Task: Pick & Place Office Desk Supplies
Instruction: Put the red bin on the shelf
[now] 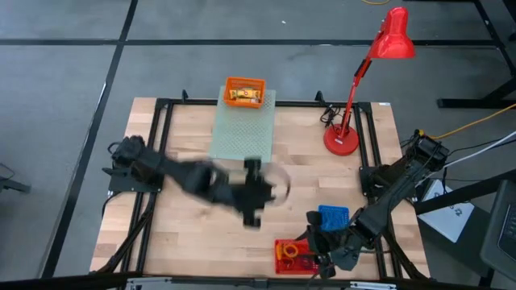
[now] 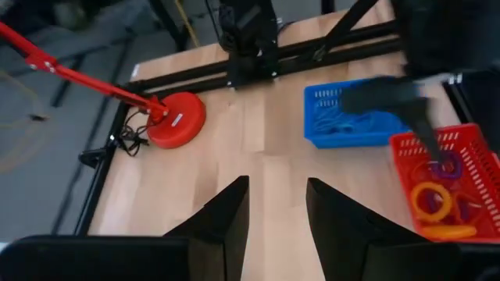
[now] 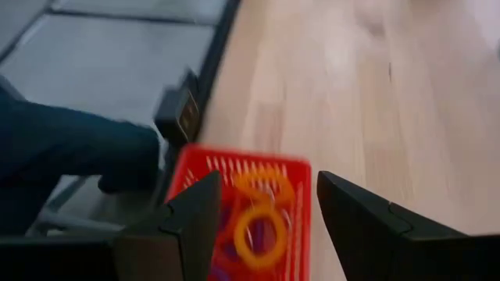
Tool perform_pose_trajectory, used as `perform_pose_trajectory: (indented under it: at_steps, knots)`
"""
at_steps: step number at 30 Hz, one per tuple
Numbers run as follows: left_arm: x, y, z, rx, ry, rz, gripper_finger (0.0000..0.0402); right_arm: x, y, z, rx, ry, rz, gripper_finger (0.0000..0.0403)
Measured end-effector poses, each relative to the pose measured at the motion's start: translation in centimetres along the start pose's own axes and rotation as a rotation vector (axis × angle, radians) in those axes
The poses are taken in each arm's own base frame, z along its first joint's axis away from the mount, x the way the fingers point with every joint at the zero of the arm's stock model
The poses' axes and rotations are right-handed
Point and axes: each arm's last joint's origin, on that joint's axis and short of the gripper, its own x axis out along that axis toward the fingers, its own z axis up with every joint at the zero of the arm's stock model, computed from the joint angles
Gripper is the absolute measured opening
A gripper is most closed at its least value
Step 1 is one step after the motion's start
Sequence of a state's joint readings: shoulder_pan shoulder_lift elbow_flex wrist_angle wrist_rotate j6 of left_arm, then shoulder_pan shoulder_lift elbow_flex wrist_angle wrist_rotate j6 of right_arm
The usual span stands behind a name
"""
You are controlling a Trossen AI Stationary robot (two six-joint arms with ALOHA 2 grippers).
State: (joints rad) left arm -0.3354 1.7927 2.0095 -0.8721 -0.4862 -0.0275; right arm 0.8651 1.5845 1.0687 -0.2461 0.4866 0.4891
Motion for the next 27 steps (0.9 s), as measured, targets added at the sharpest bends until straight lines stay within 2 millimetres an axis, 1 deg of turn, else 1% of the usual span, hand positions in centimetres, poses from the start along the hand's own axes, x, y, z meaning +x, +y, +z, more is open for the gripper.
perform_pose_trajectory:
  at_steps: [3,5,7,9,12,16,18,21,24,27]
  knots:
    - [-0.2,-5.2,-1.8,0.002,-0.036,0.05,0.0125,-0.2,-0.1,-1.0,0.048,0.073,-0.034,0.0215]
    - [-0.2,-8.4,-3.6,-0.028,-0.066,0.087,0.0126,-0.4,-0.2,-1.4,0.071,0.108,-0.056,0.0215]
    - [-0.1,-11.2,-5.9,-0.059,-0.085,0.113,0.0128,-0.4,-0.2,-1.7,0.083,0.137,-0.055,0.0215]
    - [-0.3,-13.4,-7.7,-0.116,-0.11,0.097,0.0129,-0.4,-0.3,-1.9,0.085,0.18,-0.032,0.0215]
    - [-0.8,-15.9,-9.9,-0.224,-0.171,0.074,0.013,-0.3,-0.4,-1.9,0.095,0.221,0.01,0.0215]
    - [-1.9,-18.5,-12.3,-0.31,-0.3,0.11,0.013,-0.2,-0.2,-2.1,0.151,0.26,0.056,0.0215]
    - [-2.5,-19.5,-13.4,-0.342,-0.357,0.133,0.013,-0.1,0.6,-2.3,0.153,0.259,0.098,0.0215]
    - [-3.1,-20.4,-15.1,-0.378,-0.401,0.164,0.013,0.3,2.1,-2.5,0.16,0.241,0.206,0.0215]
    - [-3.3,-20.7,-16.1,-0.408,-0.418,0.169,0.013,0.9,3.4,-2.8,0.178,0.226,0.292,0.0215]
    - [-3.0,-20.7,-16.9,-0.441,-0.414,0.165,0.013,2.1,4.3,-3.3,0.17,0.235,0.293,0.0215]
